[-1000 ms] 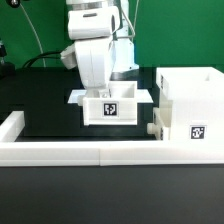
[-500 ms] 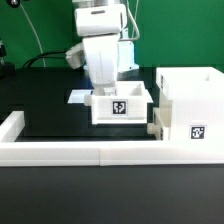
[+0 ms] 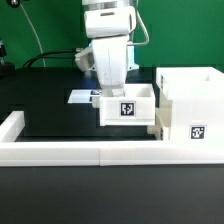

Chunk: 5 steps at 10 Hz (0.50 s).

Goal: Assemble drawer

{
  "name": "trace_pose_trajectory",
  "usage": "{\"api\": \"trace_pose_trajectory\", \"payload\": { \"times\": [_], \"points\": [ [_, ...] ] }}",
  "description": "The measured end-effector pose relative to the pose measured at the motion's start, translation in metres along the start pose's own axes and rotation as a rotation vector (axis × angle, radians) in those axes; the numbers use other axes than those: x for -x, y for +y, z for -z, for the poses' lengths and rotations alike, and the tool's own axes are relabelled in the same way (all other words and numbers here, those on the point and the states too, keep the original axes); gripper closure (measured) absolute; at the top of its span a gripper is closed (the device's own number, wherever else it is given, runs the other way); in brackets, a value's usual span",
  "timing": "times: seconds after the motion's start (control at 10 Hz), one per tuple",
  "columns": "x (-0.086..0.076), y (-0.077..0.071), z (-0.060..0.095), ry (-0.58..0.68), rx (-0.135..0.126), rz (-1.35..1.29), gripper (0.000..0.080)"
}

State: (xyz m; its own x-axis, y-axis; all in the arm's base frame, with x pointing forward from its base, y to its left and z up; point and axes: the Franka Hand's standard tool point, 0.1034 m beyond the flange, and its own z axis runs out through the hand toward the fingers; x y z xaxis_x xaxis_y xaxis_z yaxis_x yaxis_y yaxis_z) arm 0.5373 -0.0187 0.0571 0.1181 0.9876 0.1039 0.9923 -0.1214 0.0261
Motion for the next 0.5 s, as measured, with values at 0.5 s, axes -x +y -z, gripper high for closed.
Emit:
{"api": "trace_pose_trajectory", "payload": {
  "times": [0.5],
  "points": [
    [-0.013, -0.001, -0.002, 0.0, -0.003, 0.016, 0.0757]
  ]
}}
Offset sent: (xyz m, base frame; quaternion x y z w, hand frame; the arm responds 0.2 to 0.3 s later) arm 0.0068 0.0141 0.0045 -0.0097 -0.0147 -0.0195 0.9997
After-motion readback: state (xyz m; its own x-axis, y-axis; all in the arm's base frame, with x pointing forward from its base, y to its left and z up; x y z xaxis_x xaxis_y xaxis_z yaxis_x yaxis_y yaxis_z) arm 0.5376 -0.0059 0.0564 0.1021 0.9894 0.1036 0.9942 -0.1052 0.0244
